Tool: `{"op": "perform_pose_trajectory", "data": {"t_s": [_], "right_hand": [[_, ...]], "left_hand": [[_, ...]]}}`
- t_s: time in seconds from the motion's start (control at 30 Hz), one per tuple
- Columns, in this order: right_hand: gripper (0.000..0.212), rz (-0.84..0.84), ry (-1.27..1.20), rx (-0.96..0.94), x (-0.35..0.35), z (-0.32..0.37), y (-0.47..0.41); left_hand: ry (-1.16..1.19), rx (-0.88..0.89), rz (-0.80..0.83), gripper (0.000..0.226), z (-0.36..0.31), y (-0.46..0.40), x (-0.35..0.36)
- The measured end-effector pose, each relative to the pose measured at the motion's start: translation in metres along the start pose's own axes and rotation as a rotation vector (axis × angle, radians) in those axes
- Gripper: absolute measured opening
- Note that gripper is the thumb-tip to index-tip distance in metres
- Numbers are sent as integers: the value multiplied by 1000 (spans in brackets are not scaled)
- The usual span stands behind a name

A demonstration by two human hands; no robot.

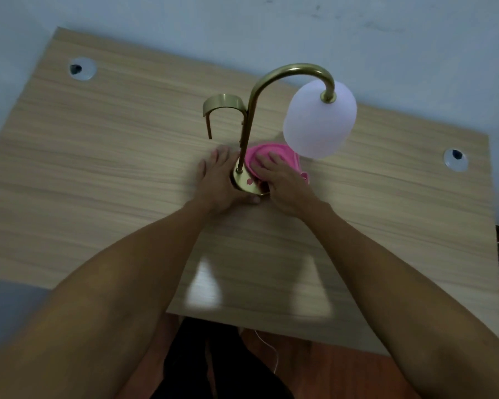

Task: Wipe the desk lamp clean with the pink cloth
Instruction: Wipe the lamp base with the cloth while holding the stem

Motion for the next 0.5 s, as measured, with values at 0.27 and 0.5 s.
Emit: {"op": "perform_pose_trajectory", "data": {"t_s": [0.27, 0.5], "right_hand": [[57, -13, 0, 21, -9, 2, -14], [57, 32, 2, 26, -6, -16, -9]], "left_hand": [[5, -1, 4, 134, -2, -1, -1], [-12, -20, 22, 133, -4, -1, -2]]}}
Point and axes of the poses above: each hand's wrist, its own y-axis away from the middle knuckle, its own x-axis out of the palm, z = x × y, the point moved 4 cm from there along -y, towards the middle knuckle, and after that the axes turned 5 degrees about x, right-handed, at the moved point
